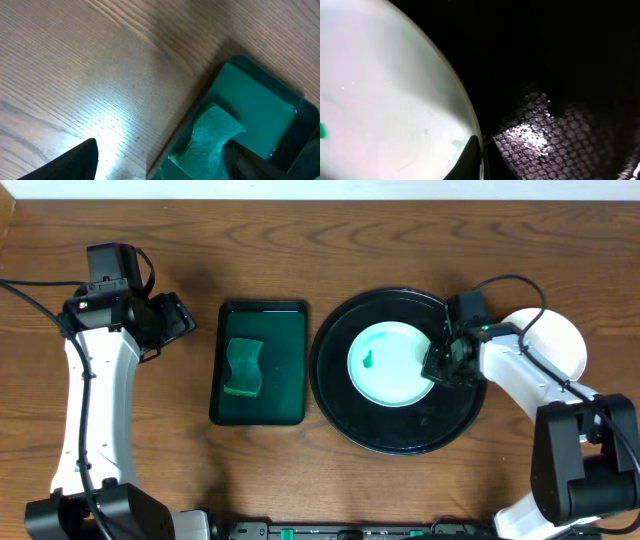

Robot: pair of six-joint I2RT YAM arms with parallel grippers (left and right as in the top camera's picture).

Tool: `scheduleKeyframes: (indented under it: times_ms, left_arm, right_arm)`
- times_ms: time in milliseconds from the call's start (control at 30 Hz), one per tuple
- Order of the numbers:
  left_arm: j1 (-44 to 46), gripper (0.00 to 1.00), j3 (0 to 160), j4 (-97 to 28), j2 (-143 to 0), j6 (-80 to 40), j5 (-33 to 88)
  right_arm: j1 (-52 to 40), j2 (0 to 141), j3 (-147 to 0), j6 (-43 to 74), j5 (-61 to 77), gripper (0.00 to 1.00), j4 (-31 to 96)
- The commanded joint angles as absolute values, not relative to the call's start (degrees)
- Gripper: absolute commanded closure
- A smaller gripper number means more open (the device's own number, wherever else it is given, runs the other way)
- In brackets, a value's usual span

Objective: Clean dirty plates on tray and stack at the side
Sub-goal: 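Hold the pale green plate rim steady with the right gripper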

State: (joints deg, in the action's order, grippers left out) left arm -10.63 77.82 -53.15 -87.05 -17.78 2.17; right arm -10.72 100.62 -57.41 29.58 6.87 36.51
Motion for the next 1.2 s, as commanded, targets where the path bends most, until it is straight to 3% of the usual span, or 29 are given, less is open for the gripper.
scheduleKeyframes:
  times_ms: [0, 100, 167, 433, 700, 933, 1167]
  left_arm:
    - [-10.9, 0.20, 78.6, -53.3, -87.1, -17.8, 1.4]
    - [-10.9, 0.20, 78.6, -53.3, -87.1, -17.8, 1.4]
    - [-10.9, 0.20, 78.6, -53.3, -87.1, -17.8, 1.4]
    - [-10.9, 0.20, 78.6, -53.3, -87.1, -17.8, 1.4]
    - [-10.9, 0.20, 78.6, -53.3, -87.1, -17.8, 1.4]
    - [-10.9, 0.20, 78.6, -53.3, -87.1, -17.8, 1.4]
    - [-10.9, 0.20, 78.6, -53.3, -87.1, -17.8, 1.4]
  right_arm:
    - [-12.1, 100.4, -56.9, 30.8, 7.1, 0.99, 35.4]
    - [-12.3, 100.4, -56.9, 30.8, 7.1, 0.99, 35.0]
    - [-12.2, 100.4, -57.0, 30.4, 7.2, 0.93, 34.9]
    - [-11.9, 100.4, -63.4, 21.6, 9.5, 0.53, 39.6]
    - [-11.9, 100.4, -67.7, 12.5, 7.0, 0.50, 36.1]
    - [-11.9, 100.5, -66.6, 11.0, 2.8, 0.65, 34.9]
    - [-12.0, 100.5, -63.0, 11.0, 2.8, 0.72, 31.3]
